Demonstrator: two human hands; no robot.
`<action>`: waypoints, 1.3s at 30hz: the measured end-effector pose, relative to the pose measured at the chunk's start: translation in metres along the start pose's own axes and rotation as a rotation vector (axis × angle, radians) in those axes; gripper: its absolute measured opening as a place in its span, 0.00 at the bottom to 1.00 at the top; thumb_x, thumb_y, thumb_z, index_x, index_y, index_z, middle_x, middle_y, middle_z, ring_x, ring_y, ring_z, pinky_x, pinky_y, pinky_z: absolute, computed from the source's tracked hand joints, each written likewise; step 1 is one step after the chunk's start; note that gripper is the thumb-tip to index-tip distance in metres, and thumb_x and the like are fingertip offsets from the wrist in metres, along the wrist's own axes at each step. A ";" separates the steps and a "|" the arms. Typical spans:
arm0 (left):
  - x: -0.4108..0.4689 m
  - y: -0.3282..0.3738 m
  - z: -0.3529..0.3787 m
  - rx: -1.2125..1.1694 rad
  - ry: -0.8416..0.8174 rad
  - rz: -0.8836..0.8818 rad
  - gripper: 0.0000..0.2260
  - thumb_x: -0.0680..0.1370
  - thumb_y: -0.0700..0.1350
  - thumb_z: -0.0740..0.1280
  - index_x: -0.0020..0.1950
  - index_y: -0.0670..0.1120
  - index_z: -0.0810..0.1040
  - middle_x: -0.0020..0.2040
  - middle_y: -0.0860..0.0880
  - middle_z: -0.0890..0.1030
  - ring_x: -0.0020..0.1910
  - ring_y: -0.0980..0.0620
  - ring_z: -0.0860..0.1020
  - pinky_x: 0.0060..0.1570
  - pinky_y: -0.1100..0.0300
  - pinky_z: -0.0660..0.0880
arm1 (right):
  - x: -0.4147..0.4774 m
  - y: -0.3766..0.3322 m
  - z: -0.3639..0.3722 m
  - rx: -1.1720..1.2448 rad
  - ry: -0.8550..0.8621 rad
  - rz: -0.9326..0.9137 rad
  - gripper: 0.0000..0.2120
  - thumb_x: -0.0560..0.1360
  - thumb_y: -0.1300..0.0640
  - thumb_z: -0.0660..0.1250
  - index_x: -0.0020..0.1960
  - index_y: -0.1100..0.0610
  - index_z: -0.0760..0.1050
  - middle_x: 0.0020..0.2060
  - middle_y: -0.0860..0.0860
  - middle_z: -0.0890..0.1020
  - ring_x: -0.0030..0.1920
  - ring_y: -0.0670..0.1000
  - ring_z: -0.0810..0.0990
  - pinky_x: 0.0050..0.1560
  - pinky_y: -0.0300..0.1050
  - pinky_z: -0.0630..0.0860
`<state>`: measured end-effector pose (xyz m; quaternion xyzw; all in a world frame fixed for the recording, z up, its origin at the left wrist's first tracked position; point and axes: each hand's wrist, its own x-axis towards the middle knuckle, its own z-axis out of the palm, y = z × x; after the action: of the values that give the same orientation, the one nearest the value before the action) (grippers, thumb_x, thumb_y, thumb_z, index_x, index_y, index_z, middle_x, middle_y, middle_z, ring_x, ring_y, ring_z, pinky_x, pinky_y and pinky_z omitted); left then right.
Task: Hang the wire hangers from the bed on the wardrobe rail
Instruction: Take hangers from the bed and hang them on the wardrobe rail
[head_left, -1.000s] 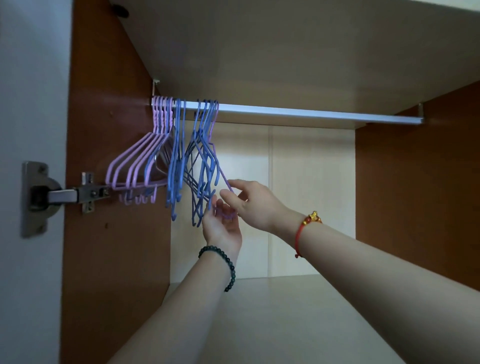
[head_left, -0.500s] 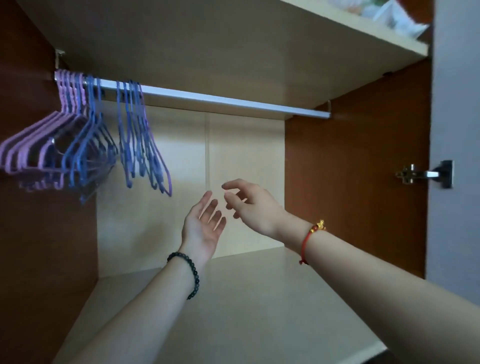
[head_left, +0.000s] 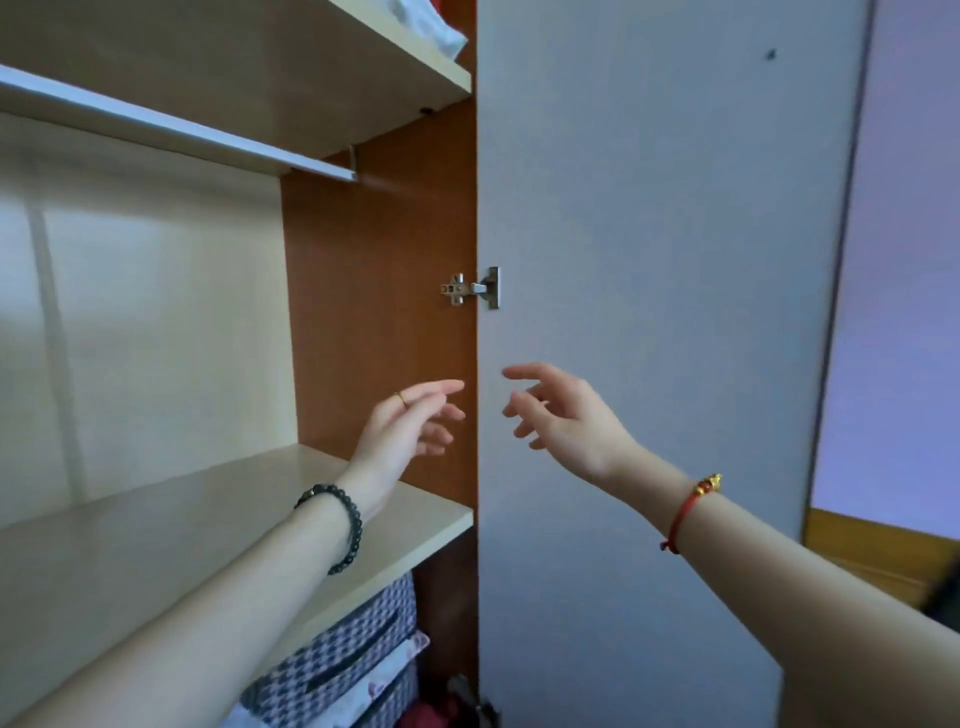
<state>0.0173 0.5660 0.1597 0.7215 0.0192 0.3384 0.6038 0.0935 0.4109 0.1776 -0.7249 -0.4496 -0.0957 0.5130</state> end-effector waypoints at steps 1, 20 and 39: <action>-0.002 -0.003 0.025 -0.002 -0.063 0.008 0.11 0.80 0.41 0.58 0.49 0.52 0.79 0.39 0.50 0.80 0.32 0.58 0.76 0.36 0.66 0.74 | -0.015 0.010 -0.021 0.003 0.033 0.037 0.13 0.78 0.58 0.58 0.61 0.54 0.71 0.44 0.53 0.79 0.39 0.49 0.78 0.43 0.41 0.74; -0.180 -0.039 0.427 -0.039 -1.048 0.087 0.08 0.78 0.43 0.61 0.52 0.55 0.76 0.44 0.53 0.80 0.43 0.56 0.77 0.45 0.68 0.73 | -0.359 0.105 -0.320 -0.288 0.770 0.595 0.11 0.77 0.62 0.59 0.58 0.54 0.72 0.43 0.55 0.79 0.39 0.49 0.78 0.42 0.42 0.75; -0.306 -0.085 0.563 0.007 -1.051 -0.059 0.18 0.76 0.47 0.65 0.66 0.53 0.71 0.58 0.48 0.76 0.49 0.56 0.74 0.53 0.67 0.69 | -0.517 0.186 -0.343 -0.333 1.164 0.871 0.11 0.74 0.61 0.66 0.55 0.61 0.75 0.41 0.59 0.82 0.40 0.52 0.79 0.51 0.53 0.77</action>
<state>0.1016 -0.0278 -0.0816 0.7950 -0.2647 -0.0865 0.5389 0.0452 -0.1723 -0.0986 -0.7377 0.2433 -0.3191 0.5430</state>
